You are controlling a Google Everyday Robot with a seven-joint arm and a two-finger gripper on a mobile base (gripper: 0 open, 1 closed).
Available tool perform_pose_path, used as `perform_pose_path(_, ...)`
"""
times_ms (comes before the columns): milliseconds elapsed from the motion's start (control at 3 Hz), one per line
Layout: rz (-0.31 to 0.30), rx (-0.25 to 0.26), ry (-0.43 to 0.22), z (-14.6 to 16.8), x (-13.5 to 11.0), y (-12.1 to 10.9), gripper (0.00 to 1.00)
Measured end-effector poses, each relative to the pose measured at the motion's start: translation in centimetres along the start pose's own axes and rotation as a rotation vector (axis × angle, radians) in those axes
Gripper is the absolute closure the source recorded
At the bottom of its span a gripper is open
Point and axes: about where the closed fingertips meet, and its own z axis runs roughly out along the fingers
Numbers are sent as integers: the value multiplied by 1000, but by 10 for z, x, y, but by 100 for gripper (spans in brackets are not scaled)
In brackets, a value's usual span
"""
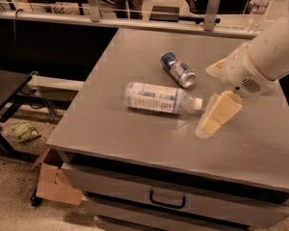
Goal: Pick blue plastic bottle
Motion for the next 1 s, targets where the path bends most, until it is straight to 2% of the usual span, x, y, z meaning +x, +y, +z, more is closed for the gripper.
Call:
perform_pose_path(333,-41,-63,-84,38,-15,-16,0)
perform_pose_path(667,-71,-103,-117,55,-26,-21,0)
perform_pose_path(1000,-90,-174,-67,78,-39,-16,26)
